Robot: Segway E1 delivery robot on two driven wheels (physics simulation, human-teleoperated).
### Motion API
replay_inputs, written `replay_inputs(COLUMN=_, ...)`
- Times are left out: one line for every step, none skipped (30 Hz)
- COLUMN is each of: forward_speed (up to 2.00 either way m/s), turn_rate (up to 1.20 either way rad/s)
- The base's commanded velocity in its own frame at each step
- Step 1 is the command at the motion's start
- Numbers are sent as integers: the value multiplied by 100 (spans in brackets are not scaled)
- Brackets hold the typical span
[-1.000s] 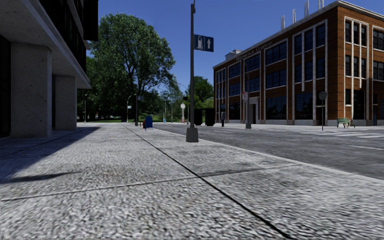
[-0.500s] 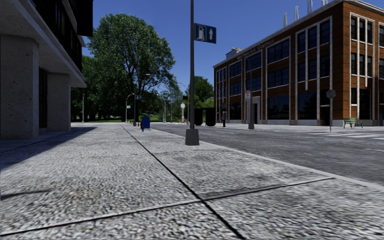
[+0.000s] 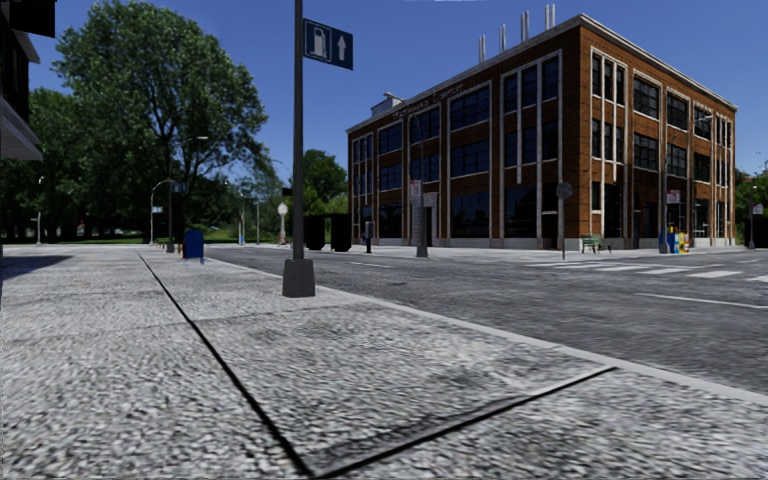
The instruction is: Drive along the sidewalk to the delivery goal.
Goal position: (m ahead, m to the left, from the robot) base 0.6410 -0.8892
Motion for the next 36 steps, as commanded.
replay_inputs(forward_speed=78, turn_rate=0)
replay_inputs(forward_speed=78, turn_rate=0)
replay_inputs(forward_speed=77, turn_rate=0)
replay_inputs(forward_speed=77, turn_rate=0)
replay_inputs(forward_speed=76, turn_rate=0)
replay_inputs(forward_speed=76, turn_rate=0)
replay_inputs(forward_speed=76, turn_rate=0)
replay_inputs(forward_speed=76, turn_rate=0)
replay_inputs(forward_speed=76, turn_rate=0)
replay_inputs(forward_speed=76, turn_rate=0)
replay_inputs(forward_speed=76, turn_rate=0)
replay_inputs(forward_speed=76, turn_rate=0)
replay_inputs(forward_speed=76, turn_rate=0)
replay_inputs(forward_speed=76, turn_rate=0)
replay_inputs(forward_speed=76, turn_rate=0)
replay_inputs(forward_speed=76, turn_rate=0)
replay_inputs(forward_speed=76, turn_rate=0)
replay_inputs(forward_speed=76, turn_rate=0)
replay_inputs(forward_speed=76, turn_rate=0)
replay_inputs(forward_speed=76, turn_rate=0)
replay_inputs(forward_speed=76, turn_rate=0)
replay_inputs(forward_speed=76, turn_rate=0)
replay_inputs(forward_speed=76, turn_rate=-24)
replay_inputs(forward_speed=76, turn_rate=-42)
replay_inputs(forward_speed=76, turn_rate=-42)
replay_inputs(forward_speed=75, turn_rate=-54)
replay_inputs(forward_speed=92, turn_rate=-66)
replay_inputs(forward_speed=108, turn_rate=-70)
replay_inputs(forward_speed=114, turn_rate=-71)
replay_inputs(forward_speed=114, turn_rate=-71)
replay_inputs(forward_speed=116, turn_rate=-66)
replay_inputs(forward_speed=116, turn_rate=-9)
replay_inputs(forward_speed=117, turn_rate=0)
replay_inputs(forward_speed=117, turn_rate=0)
replay_inputs(forward_speed=117, turn_rate=0)
replay_inputs(forward_speed=108, turn_rate=0)
